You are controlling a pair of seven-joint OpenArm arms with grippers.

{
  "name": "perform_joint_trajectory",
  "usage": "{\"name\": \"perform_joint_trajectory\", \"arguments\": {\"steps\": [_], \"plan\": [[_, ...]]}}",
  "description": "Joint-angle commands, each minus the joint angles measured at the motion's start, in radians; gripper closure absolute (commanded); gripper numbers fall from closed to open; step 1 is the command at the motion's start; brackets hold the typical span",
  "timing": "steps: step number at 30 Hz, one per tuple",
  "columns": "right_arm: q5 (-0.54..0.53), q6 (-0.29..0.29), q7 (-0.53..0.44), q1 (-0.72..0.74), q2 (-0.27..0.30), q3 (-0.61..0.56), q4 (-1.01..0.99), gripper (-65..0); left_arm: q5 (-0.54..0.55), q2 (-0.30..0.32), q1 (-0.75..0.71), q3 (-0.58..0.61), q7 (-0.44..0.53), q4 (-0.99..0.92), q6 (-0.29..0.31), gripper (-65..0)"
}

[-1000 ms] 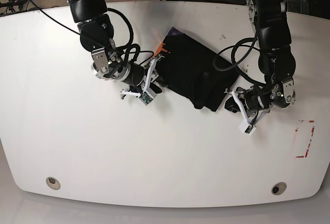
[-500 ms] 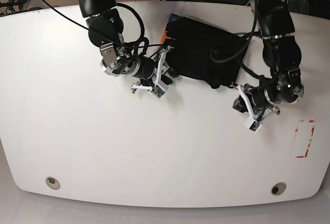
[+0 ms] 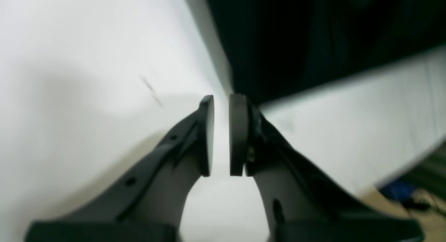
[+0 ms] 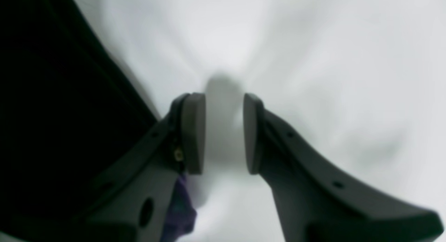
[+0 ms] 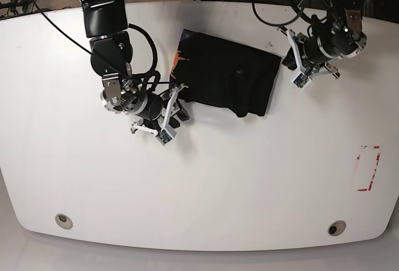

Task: Fold the T-shirt properly
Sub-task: 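Straighten the folded bundle with both grippers and grasp it with the left gripper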

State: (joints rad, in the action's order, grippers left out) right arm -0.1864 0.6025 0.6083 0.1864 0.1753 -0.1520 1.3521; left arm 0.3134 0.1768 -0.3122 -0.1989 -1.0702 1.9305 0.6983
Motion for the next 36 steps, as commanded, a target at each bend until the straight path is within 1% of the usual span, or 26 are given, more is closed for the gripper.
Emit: {"name": "perform_joint_trajectory", "arguments": {"steps": [1, 7, 10, 12, 14, 18, 21, 25, 28, 32, 36], "plan": [[-0.015, 0.003, -0.017, 0.032, 0.007, 0.004, 0.017, -17.6, 0.016, -0.023, -0.009, 0.014, 0.023, 0.017, 0.000, -6.3], [-0.020, 0.001, -0.017, 0.037, 0.008, 0.004, 0.017, -17.6, 0.011, -0.035, -0.035, 0.068, 0.026, 0.010, 0.000, -6.3], [-0.020, 0.001, -0.015, 0.037, 0.008, 0.004, 0.037, -17.6, 0.010, -0.035, -0.032, 0.106, 0.026, -0.033, 0.000, -6.3], [-0.020, 0.001, 0.006, 0.029, 0.008, 0.005, 0.079, -17.8, 0.010, -0.035, -0.023, 0.121, 0.026, -0.081, 0.000, -6.3], [-0.015, 0.001, 0.051, 0.035, 0.010, 0.005, 0.100, -17.6, 0.010, -0.035, 0.009, 0.132, 0.026, -0.144, 0.000, -6.3], [-0.009, 0.004, 0.065, 0.035, 0.011, 0.005, 0.109, -17.8, 0.011, -0.035, 0.025, 0.132, 0.026, -0.200, 0.000, -6.3], [-0.009, 0.006, 0.060, 0.035, 0.040, 0.001, 0.080, -17.8, 0.011, -0.035, 0.031, 0.131, 0.028, -0.205, 0.000, -6.3], [-0.009, 0.009, 0.060, 0.025, 0.048, 0.001, 0.043, -17.6, 0.010, -0.035, 0.089, 0.131, 0.028, -0.207, 0.000, -6.3], [-0.009, 0.009, 0.060, -0.015, 0.053, 0.001, 0.046, -17.4, 0.008, -0.035, 0.149, 0.132, 0.028, -0.245, 0.000, -6.3], [-0.009, 0.009, 0.065, -0.095, 0.073, 0.002, 0.137, -17.4, 0.010, -0.035, 0.256, 0.135, 0.028, -0.357, 0.000, -6.3], [-0.011, 0.003, 0.065, -0.167, 0.071, 0.001, 0.221, -17.4, 0.013, -0.050, 0.400, 0.135, 0.048, -0.521, 0.000, -6.3]]}}
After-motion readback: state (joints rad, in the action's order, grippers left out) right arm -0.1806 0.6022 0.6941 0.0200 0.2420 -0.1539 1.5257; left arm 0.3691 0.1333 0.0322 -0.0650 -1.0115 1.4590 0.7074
